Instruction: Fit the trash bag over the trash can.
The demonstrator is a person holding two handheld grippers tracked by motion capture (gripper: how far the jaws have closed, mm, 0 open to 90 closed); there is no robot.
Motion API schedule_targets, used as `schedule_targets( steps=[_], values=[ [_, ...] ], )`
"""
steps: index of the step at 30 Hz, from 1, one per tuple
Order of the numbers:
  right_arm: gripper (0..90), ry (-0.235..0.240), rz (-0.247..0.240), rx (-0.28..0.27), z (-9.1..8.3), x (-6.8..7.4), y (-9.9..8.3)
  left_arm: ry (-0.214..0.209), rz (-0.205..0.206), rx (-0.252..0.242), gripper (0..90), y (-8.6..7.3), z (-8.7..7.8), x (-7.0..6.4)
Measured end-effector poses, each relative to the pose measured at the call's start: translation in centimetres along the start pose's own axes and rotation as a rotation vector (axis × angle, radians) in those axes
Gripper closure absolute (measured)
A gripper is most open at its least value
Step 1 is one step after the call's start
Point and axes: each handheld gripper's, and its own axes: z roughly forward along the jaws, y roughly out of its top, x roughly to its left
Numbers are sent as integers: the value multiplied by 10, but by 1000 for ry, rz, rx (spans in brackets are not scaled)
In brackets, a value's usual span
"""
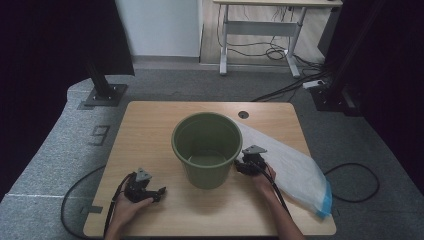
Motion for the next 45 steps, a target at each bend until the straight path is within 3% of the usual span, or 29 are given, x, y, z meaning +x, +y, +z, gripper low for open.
schedule_targets(
  steps=[3, 4, 5, 6, 9, 11, 14, 15, 16, 18, 19, 22, 25, 27, 29, 31, 39, 45],
  values=[
    [581, 29, -10, 9, 0, -1, 0, 1, -1, 0, 142, 0, 0, 0],
    [699, 51, -12, 16, -1, -1, 0, 1, -1, -1, 142, 0, 0, 0],
    [699, 51, -12, 16, -1, -1, 0, 1, -2, -1, 142, 0, 0, 0],
    [798, 47, -23, 21, -2, -1, 0, 1, -1, -1, 143, 0, 0, 0],
    [875, 50, -26, 27, -3, -2, 0, 2, -1, 1, 142, -1, -1, 1],
    [883, 42, -13, 6, -6, -5, 1, 4, -3, 2, 143, -1, -1, 2],
    [885, 24, 36, -84, -25, -13, 9, 7, -6, 2, 143, -2, -2, 3],
    [885, 24, 36, -84, -25, -13, 9, 7, -6, 2, 143, -2, -2, 3],
    [886, 15, 57, -137, -38, -18, 13, 7, -6, 1, 143, -2, -2, 3],
    [886, 10, 90, -190, -51, -24, 16, 8, -6, 1, 143, -2, -2, 3],
    [886, 10, 90, -190, -51, -24, 16, 8, -6, 1, 144, -2, -2, 3],
    [886, 13, 164, -279, -76, -38, 18, 9, -7, 2, 143, -2, -2, 3],
    [886, 10, 181, -314, -87, -44, 21, 9, -8, 2, 143, -2, -2, 3],
    [887, 13, 214, -380, -103, -51, 24, 9, -8, 1, 143, -2, -2, 3],
    [887, 16, 222, -400, -109, -53, 26, 9, -7, 0, 144, -2, -2, 3],
    [887, 18, 245, -460, -123, -55, 30, 8, -7, 0, 143, -2, -2, 3],
    [886, -11, 249, -590, -158, -50, 45, 8, -8, -2, 143, -2, -2, 4],
    [886, -49, 222, -670, -188, -47, 71, 7, -7, -2, 144, -2, -2, 4]
  ],
)
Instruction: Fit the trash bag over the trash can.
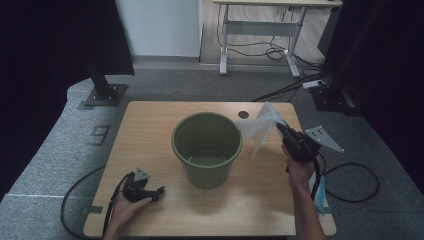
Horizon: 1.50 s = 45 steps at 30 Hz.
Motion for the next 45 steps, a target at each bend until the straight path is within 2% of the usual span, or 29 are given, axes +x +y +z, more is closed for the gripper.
schedule_targets(
  steps=[6, 7, 8, 13, 15, 19, 20, 22, 23, 24, 28, 30, 37, 39, 44, 45],
  values=[
    [886, -6, -28, -59, -7, 7, 28, -2, 1, -1, 144, 0, 0, 0],
    [886, -13, -33, -79, -10, 9, 39, -2, 0, -2, 144, 0, 0, 0],
    [886, -13, -33, -79, -10, 9, 39, -2, 0, -2, 144, 0, 0, 0],
    [887, -10, -42, -134, -16, 16, 62, 0, 0, -2, 144, 1, 1, 0],
    [886, 3, -49, -153, -17, 22, 74, 0, 0, -2, 144, 1, 1, 0],
    [886, 19, -60, -165, -16, 31, 83, 0, 0, -3, 144, 1, 1, 0],
    [886, 28, -79, -168, -16, 38, 90, 0, 0, -3, 144, 1, 1, 0],
    [886, 33, -92, -169, -15, 42, 92, -1, 1, -4, 144, 1, 1, 0],
    [886, 44, -118, -164, -12, 50, 97, -2, 1, -4, 144, 1, 1, 0],
    [886, 44, -118, -164, -12, 50, 97, -2, 1, -4, 144, 1, 1, 0],
    [886, 74, -140, -152, -6, 66, 97, -3, 2, -4, 144, 1, 1, 0],
    [886, 82, -141, -144, -5, 68, 95, -3, 2, -5, 144, 0, 1, 0],
    [885, 119, -142, -93, 3, 79, 70, -3, 1, -6, 144, 0, 1, 0],
    [885, 143, -140, -70, 5, 84, 57, -3, 1, -6, 144, 0, 1, 0],
    [885, 176, -144, -45, 7, 92, 44, -2, 1, -6, 144, 1, 1, 0],
    [885, 192, -153, -25, 8, 97, 37, -1, 1, -7, 144, 0, 1, 0]
  ],
)
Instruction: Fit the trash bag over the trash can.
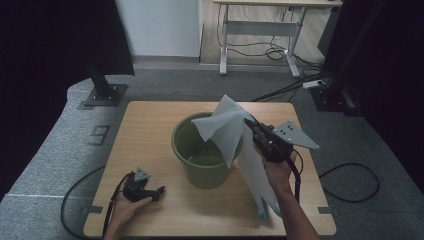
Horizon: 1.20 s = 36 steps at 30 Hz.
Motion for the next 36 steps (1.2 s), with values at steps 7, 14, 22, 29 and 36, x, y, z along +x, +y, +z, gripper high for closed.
schedule_targets(
  steps=[7, 14, 22, 29, 36],
  values=[
    [885, 46, -15, 70, 11, 15, -23, 0, 1, -2, 144, 0, 0, 0],
    [884, 99, -25, 149, 21, 28, -46, -1, 1, -4, 144, 0, 0, 0],
    [752, 146, -7, 186, 15, 32, -67, 0, 1, -5, 145, -1, 0, 0],
    [392, 63, 64, 126, -26, 29, -56, 0, 2, -8, 146, -1, 0, 0],
    [314, 24, 106, 211, -54, 16, -73, 1, 0, -9, 147, -1, 0, -1]
  ],
)
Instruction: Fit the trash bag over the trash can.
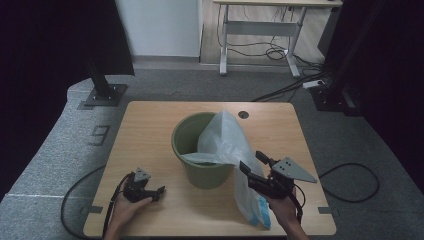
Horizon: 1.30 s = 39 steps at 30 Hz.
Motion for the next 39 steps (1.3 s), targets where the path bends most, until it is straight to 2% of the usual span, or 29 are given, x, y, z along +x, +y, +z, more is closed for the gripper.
schedule_targets(
  steps=[5, 6, 7, 8, 9, 12, 13, 16, 20, 23, 27, 28, 33, 35, 36, 37, 38, 39],
  values=[
    [252, -10, 32, 55, -6, -3, -26, 0, -1, -1, 147, 0, 0, 0],
    [238, -29, 31, 73, -7, -2, -35, 1, -1, -1, 147, 0, 0, 0],
    [238, -29, 31, 73, -7, -2, -35, 1, -1, -1, 147, 0, 0, 0],
    [221, -42, 49, 104, -6, -4, -45, 2, -2, -1, 147, 0, 0, 0],
    [221, -42, 49, 104, -6, -4, -45, 2, -2, -1, 147, 0, 0, 0],
    [197, -40, 69, 167, -4, -3, -68, 2, -3, 0, 148, 0, 0, -1],
    [197, -40, 69, 167, -4, -3, -68, 2, -3, 0, 148, 0, 0, -1],
    [179, -24, 69, 190, -3, 4, -85, 2, -3, -1, 148, 0, 0, -1],
    [168, -17, 62, 211, 0, 11, -93, 3, -3, 0, 148, 0, 0, -1],
    [156, -29, 48, 212, 3, 16, -97, 2, -3, 0, 148, 0, 0, -1],
    [141, -65, 24, 216, 6, 22, -96, 2, -3, 0, 147, 0, 0, -1],
    [135, -86, 14, 230, 10, 26, -97, 2, -3, 0, 148, 0, 0, -1],
    [143, -122, -19, 262, 21, 29, -103, 2, -3, 0, 148, 0, 0, -1],
    [325, -171, -40, 269, 24, 31, -106, 1, -1, 0, 148, 0, 0, -1],
    [434, -178, -44, 257, 23, 30, -106, 1, -1, 0, 147, 0, 0, -1],
    [434, -178, -44, 257, 23, 30, -106, 0, 0, 0, 147, 0, 0, -1],
    [583, -179, -41, 246, 21, 25, -104, 0, 0, 0, 148, 0, 0, -1],
    [639, -189, -41, 242, 20, 22, -103, 1, -1, 0, 147, 0, 0, -1]
  ],
)
